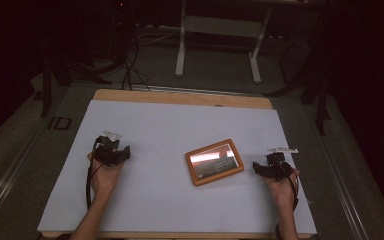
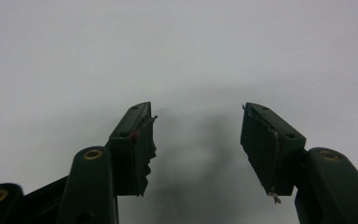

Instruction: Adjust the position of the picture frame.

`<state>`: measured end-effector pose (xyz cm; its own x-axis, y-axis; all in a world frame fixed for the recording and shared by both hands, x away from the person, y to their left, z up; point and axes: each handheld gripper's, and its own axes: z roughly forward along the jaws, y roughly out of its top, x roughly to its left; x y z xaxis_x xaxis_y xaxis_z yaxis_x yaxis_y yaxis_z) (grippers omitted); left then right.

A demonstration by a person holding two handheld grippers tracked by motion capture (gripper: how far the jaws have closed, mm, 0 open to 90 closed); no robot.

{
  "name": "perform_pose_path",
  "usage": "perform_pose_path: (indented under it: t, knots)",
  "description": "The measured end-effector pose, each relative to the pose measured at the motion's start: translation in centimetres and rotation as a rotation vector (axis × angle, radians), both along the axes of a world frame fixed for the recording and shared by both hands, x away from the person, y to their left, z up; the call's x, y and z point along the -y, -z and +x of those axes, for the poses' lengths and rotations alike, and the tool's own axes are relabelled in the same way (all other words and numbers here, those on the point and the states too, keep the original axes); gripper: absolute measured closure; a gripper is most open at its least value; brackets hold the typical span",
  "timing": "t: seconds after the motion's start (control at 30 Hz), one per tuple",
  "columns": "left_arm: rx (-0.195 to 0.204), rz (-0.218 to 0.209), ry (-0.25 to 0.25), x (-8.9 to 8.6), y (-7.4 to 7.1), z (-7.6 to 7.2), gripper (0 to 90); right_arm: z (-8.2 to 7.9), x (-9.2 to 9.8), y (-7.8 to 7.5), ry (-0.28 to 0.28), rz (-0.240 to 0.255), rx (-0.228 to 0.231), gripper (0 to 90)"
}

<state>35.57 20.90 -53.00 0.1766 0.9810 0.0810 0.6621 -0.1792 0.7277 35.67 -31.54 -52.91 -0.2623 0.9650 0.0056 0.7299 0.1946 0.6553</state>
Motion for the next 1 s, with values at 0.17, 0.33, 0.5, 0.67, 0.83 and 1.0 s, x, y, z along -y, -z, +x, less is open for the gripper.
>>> perform_pose_path:
  t: [0.17,0.33,0.5,0.67,0.83,1.0]
  knots:
    - [-0.007,-0.057,0.164,1.1,-1.1,-0.3,47.4,-0.5,-0.3,-1.1,-0.042,-0.005,0.016,45.6]
    - [-0.025,-0.105,0.278,2.2,-1.3,-0.4,50.5,-1.1,-1.0,-2.3,-0.092,-0.002,0.055,50.5]
    - [-0.057,-0.129,0.346,3.2,-1.5,-0.4,54.3,-1.5,-1.9,-2.9,-0.154,-0.008,0.059,52.6]
    - [-0.079,-0.114,0.412,4.3,-1.9,-0.3,64.1,-2.1,-2.8,-3.1,-0.191,-0.026,0.052,54.8]
    - [-0.080,-0.095,0.471,5.4,-2.2,-0.3,65.7,-2.8,-3.4,-3.5,-0.216,-0.048,0.060,58.7]
    - [-0.097,-0.093,0.538,6.8,-2.3,0.3,70.1,-3.8,-4.3,-4.4,-0.242,-0.062,0.069,67.1]
